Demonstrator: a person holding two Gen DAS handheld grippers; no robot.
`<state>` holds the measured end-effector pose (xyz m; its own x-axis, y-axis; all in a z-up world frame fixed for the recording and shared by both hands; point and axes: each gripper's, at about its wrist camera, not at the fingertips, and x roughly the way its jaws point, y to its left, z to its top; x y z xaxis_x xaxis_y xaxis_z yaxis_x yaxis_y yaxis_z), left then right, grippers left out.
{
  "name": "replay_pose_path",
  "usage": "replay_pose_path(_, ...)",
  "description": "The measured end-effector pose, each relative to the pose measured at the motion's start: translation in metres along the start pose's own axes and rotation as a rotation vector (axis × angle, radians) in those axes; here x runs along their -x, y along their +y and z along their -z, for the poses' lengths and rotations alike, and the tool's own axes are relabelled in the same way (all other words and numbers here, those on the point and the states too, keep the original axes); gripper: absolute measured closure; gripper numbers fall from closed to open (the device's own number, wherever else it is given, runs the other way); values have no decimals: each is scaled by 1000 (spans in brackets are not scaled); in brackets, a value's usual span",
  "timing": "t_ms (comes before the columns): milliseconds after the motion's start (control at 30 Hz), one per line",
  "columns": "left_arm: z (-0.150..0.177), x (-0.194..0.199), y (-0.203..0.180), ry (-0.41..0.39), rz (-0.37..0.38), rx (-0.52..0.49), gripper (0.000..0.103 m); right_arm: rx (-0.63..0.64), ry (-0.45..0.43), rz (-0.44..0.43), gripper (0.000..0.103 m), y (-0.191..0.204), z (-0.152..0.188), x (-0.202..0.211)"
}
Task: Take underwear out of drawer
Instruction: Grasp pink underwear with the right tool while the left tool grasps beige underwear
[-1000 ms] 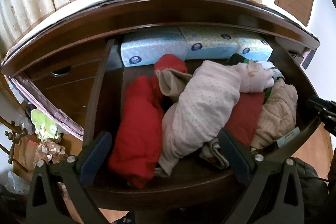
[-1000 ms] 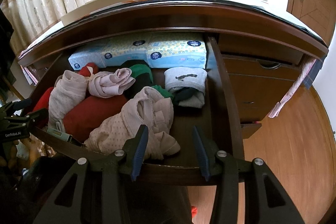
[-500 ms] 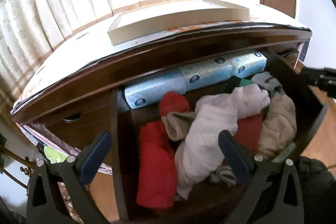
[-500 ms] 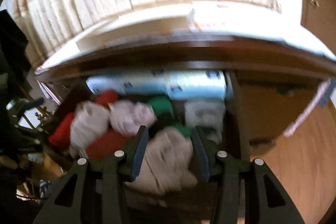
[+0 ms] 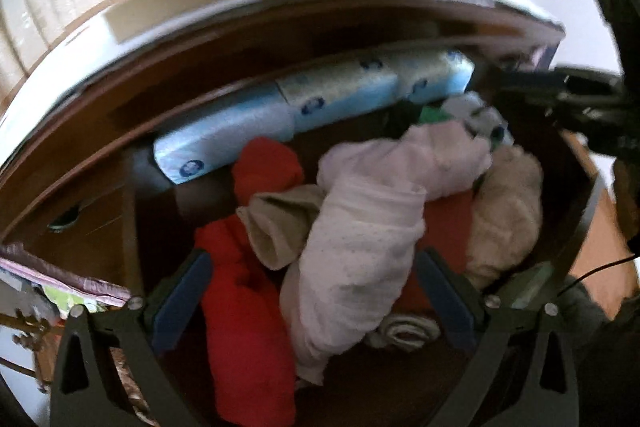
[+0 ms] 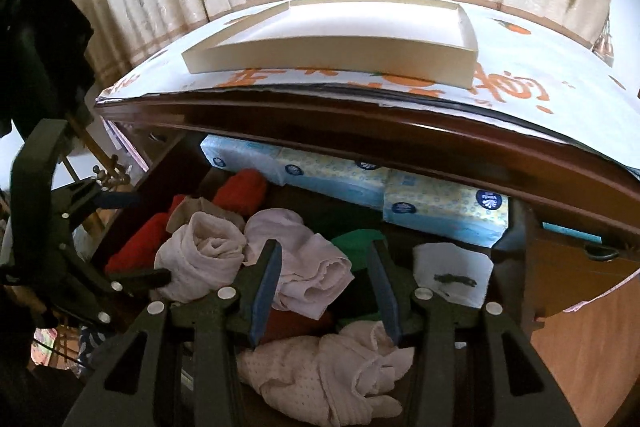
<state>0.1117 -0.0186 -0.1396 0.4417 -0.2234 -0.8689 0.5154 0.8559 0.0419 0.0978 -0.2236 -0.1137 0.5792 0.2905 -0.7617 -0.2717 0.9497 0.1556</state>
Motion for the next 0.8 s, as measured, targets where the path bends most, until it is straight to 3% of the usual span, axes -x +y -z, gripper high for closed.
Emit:
replay_pose_path(267,-14,-36,-9,155,41,-58,5,10,27,-15,55,-2,-6,-4)
replay_pose_path(400,-16,-43,-8,190,85,-45,13,41,57,-36,55,1,-17,-11)
replay_pose_path(467,-15,-44,-10,192,88,-43,23,61,74,-33,55,4,-22,-16)
replay_pose_path(533,-14,-43,-11,182,110,-40,40,75,85,-37,55,7,-25,-21)
replay_pose_path(633,-9,-35,-6,137,134,24,52,96,110,-48,55,11,-28,-31)
replay_pose_path(800,-1,-10,3,61,130,99,57,91,168,-85,55,15,-29,-47)
